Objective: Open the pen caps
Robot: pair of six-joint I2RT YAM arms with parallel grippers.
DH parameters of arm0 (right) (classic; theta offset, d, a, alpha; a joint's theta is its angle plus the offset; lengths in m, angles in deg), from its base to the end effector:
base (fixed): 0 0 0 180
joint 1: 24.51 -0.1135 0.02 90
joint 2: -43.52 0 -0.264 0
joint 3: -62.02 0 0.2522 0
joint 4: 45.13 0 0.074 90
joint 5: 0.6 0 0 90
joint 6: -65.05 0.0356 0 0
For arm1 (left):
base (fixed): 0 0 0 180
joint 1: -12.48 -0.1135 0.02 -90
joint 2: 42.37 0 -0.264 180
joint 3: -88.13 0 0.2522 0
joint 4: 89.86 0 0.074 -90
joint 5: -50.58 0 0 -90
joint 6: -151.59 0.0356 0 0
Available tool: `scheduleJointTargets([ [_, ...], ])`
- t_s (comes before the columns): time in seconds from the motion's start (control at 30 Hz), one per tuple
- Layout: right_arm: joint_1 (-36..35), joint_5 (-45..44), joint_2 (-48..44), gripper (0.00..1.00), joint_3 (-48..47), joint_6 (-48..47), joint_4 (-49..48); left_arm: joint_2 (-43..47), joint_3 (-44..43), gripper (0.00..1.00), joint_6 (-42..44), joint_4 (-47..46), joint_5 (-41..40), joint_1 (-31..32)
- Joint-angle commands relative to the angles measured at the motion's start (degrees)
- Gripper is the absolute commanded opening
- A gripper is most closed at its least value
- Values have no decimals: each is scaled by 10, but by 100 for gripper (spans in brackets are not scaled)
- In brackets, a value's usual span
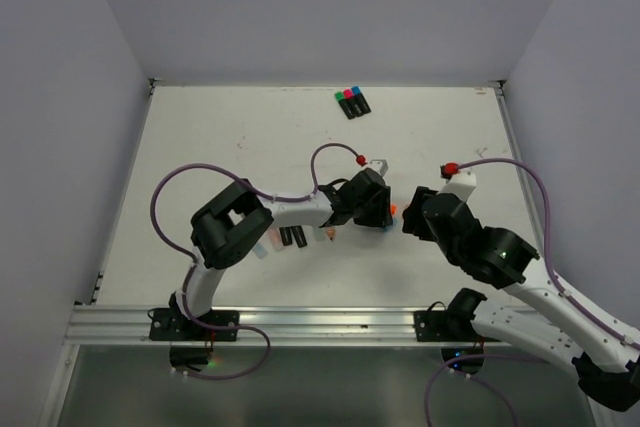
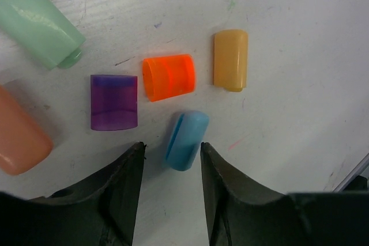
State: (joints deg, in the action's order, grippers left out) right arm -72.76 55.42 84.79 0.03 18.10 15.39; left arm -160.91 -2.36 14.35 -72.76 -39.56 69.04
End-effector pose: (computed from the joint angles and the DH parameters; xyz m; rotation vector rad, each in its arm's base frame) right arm 0.1061 0.0890 0.3106 0.2069 2.1312 0.2573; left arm 0.2458 -0.3721 0.1491 0.2047 2.5265 -0.8213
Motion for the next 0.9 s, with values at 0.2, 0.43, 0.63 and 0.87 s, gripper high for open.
scheduleJointTargets([
  [0.2,0,-20,6,58,-6,-9,-16,52,16,60,30,-97,36,0],
  [0.43,5,-73,27,58,-83,-49,5,160,104,63,21,-123,4,-17],
  [0.63,44,-43,143,58,-150,-124,-38,263,158,64,32,-69,-24,-83],
  [0.87,119,73,331,58,-229,-220,-179,391,221,65,65,-6,-70,-155],
])
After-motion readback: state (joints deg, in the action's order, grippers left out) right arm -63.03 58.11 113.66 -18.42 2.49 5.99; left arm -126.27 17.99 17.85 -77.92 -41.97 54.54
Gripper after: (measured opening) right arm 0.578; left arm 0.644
